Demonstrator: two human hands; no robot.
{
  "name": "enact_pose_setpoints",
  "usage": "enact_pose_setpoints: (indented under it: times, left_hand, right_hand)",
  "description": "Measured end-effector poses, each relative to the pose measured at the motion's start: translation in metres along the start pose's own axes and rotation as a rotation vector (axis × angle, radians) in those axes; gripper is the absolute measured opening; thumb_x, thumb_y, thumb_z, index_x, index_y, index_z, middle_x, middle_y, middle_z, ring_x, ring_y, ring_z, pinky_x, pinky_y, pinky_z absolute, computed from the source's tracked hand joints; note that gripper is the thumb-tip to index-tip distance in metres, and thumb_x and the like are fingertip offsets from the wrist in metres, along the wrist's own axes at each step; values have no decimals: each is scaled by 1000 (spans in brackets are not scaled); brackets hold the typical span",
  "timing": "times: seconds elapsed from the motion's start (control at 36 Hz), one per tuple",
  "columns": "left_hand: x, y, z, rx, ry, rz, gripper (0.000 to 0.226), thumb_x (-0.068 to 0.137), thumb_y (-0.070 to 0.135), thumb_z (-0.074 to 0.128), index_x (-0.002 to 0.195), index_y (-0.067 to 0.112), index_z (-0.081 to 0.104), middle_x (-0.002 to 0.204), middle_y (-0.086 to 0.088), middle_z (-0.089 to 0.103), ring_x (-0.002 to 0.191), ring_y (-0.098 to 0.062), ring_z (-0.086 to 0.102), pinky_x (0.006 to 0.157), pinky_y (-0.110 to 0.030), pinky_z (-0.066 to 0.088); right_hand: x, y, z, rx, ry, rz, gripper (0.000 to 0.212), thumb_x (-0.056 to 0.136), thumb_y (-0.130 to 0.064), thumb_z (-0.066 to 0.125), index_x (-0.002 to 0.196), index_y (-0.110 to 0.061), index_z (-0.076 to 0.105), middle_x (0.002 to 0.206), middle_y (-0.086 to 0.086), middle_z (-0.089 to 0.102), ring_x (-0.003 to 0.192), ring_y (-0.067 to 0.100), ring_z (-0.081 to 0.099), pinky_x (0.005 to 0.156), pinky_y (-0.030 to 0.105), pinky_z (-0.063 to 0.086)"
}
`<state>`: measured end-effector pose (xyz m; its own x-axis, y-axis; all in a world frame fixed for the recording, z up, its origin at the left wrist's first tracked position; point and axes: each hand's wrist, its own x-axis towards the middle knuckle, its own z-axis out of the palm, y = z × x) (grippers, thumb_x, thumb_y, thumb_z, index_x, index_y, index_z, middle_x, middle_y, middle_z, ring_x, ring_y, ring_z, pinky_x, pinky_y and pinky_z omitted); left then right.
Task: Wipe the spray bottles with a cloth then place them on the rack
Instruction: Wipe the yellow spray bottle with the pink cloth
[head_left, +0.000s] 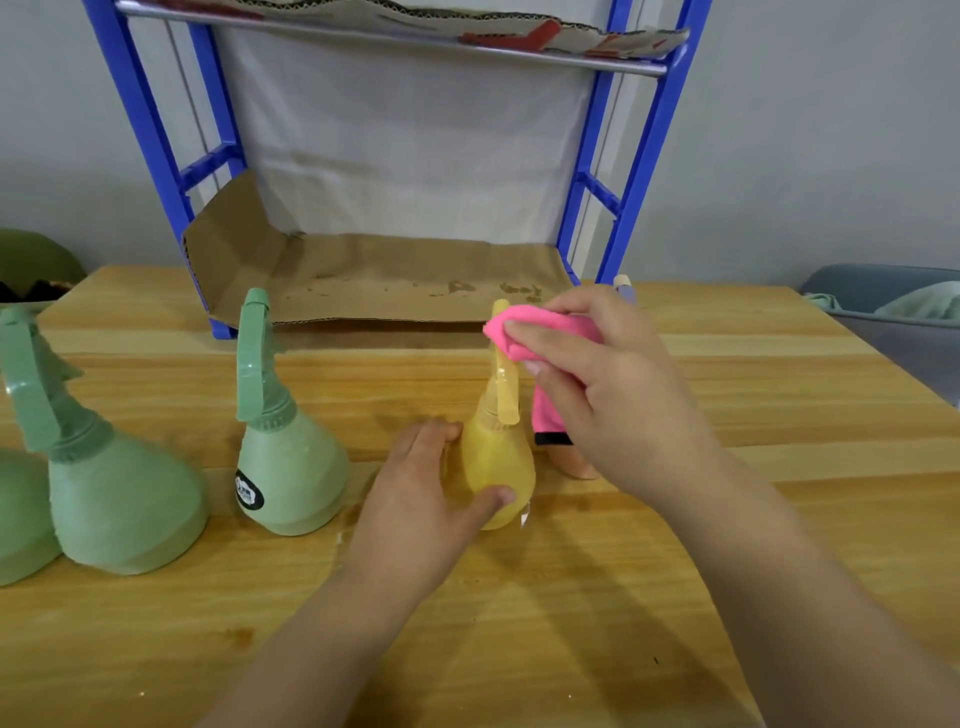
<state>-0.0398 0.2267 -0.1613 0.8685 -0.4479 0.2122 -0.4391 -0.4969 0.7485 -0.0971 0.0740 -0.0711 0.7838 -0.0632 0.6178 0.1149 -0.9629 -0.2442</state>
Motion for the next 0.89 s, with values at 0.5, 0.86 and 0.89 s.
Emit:
enact_pose_setpoints:
  times: [0.5, 0.86, 0.89]
  left_hand:
    - [0, -2, -2, 1, -5, 39, 66, 65, 51, 77, 120, 23, 52, 116, 12, 50, 106, -5, 52, 88, -33, 52]
    - [-2, -6, -6, -82, -58, 25, 63, 71, 40, 77, 127, 26, 51, 118, 17, 51, 101, 2, 51, 85, -25, 52]
    - [-2, -6, -7, -86, -60, 28, 63, 71, 39, 77, 127, 26, 51, 118, 17, 51, 100, 3, 51, 83, -24, 53]
  right_hand:
    - [-3, 9, -7, -68, -88, -166, 38, 90, -21, 45, 121, -22, 67, 115, 11, 59, 101, 34, 55, 69, 47, 53]
    - [-37, 19, -17, -104, -152, -216, 42, 83, -8, 67, 121, -24, 66, 119, 10, 59, 103, 31, 55, 70, 46, 54]
    - [-41, 19, -18, -90, -141, -196, 41, 84, -10, 66, 122, -24, 65, 119, 9, 58, 104, 28, 55, 72, 44, 54]
